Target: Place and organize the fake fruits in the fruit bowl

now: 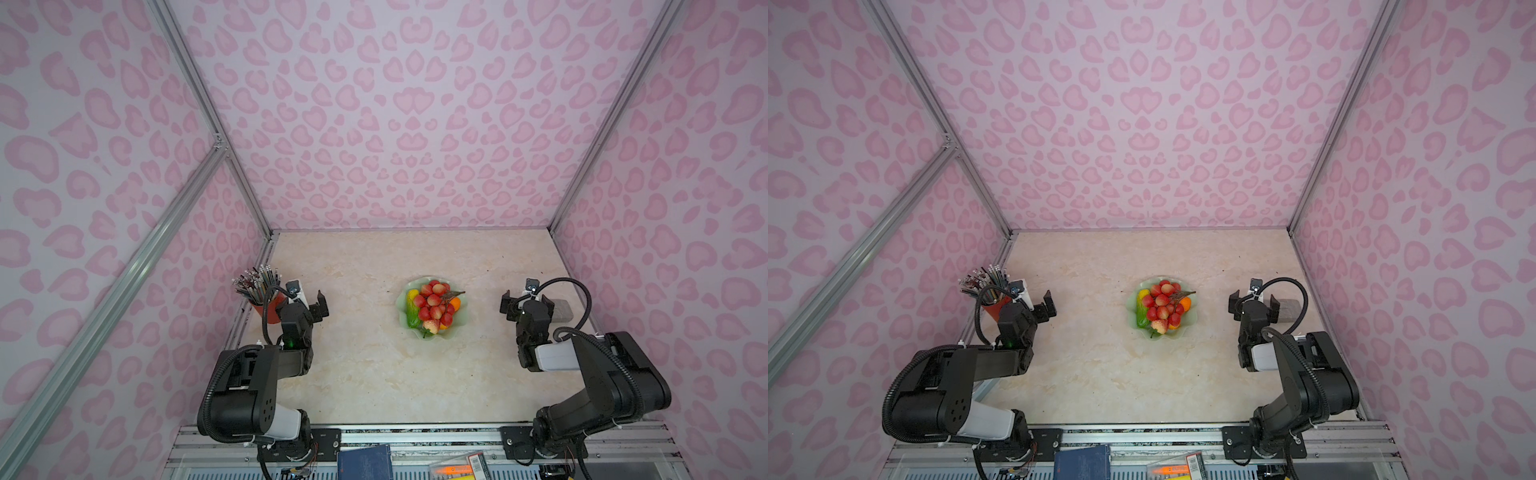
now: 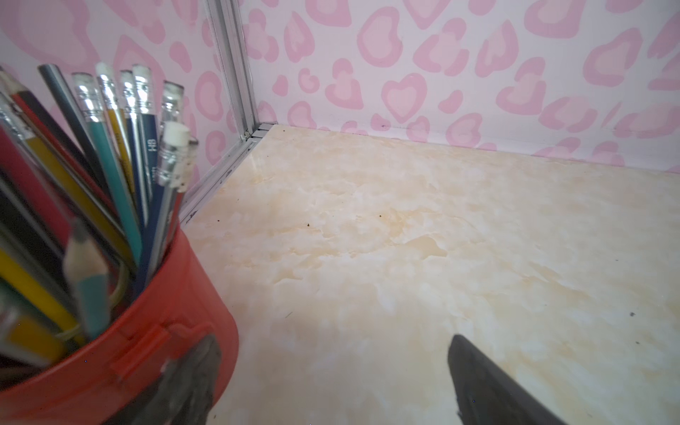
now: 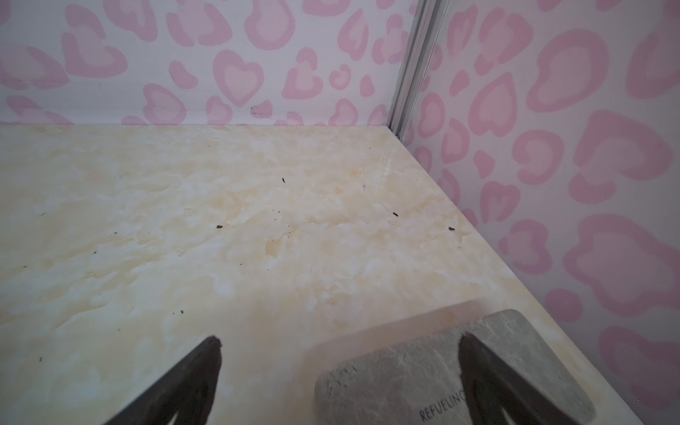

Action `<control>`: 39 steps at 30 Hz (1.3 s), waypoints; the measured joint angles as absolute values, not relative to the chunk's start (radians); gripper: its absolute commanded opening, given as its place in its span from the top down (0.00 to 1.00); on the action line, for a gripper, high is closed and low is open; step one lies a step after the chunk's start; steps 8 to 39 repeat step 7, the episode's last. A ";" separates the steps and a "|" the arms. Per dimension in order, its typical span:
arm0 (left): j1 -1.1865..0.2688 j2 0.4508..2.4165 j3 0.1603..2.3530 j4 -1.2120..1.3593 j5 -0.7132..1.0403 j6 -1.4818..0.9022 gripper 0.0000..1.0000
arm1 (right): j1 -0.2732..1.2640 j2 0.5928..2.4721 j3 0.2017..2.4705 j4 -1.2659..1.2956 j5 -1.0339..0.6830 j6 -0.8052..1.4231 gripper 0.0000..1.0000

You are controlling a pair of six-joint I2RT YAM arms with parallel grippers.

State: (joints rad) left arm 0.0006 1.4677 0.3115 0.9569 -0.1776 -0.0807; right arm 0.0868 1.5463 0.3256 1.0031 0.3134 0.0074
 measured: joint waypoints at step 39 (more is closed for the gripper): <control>0.000 1.473 0.325 0.955 -0.172 -0.078 0.02 | 0.086 1.555 0.318 1.021 0.318 0.008 0.00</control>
